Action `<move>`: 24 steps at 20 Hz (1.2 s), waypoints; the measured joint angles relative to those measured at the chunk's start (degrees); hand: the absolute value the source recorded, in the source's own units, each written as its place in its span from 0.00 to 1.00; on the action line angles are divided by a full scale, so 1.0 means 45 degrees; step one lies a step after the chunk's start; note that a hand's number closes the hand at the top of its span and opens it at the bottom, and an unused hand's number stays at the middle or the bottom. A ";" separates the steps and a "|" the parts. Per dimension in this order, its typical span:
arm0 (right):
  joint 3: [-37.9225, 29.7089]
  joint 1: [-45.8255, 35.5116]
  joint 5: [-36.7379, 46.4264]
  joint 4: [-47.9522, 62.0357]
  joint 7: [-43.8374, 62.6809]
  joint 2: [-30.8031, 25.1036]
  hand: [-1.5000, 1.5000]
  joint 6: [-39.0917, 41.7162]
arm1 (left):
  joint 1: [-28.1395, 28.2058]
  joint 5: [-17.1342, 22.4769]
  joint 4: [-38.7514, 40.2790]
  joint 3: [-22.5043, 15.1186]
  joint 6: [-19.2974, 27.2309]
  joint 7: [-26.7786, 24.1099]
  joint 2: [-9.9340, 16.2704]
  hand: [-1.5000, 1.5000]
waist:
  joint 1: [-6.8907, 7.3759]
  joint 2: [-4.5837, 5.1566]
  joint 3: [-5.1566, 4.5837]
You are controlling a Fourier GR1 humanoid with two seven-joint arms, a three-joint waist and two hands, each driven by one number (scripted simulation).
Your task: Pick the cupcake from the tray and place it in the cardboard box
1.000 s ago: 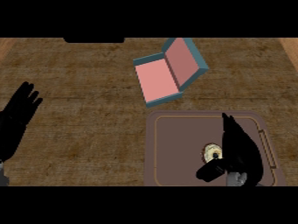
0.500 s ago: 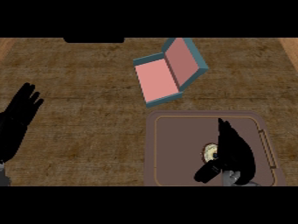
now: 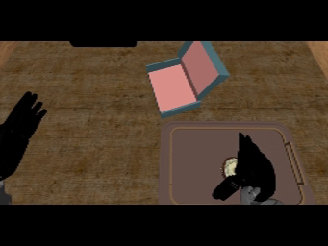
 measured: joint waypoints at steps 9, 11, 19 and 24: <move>0.0094 0.0023 0.0937 0.0082 -0.0711 -0.0012 1.00 -0.0275 | 0.0135 -0.0568 -0.0404 0.0238 -0.0195 0.0270 -0.0573 0.50 | -0.0007 -0.0009 0.0002; -0.0212 -0.0237 0.0960 0.0386 -0.0975 -0.0060 1.00 -0.0289 | 0.0117 -0.0674 -0.0317 0.0274 -0.0295 0.0226 -0.0743 0.50 | -0.0004 -0.0008 0.0002; 0.1544 -0.5121 -0.0312 0.3969 -0.0475 0.0012 1.00 -0.1023 | -0.0882 -0.0811 -0.0379 -0.0453 -0.0659 0.0423 -0.0920 0.50 | 0.1601 0.0407 0.0014; 0.1592 -0.7993 -0.1093 0.6138 -0.0341 0.0015 1.00 -0.1278 | -0.1346 -0.0879 -0.0274 -0.0855 -0.0780 0.0557 -0.1082 0.50 | 0.2237 0.0530 -0.0005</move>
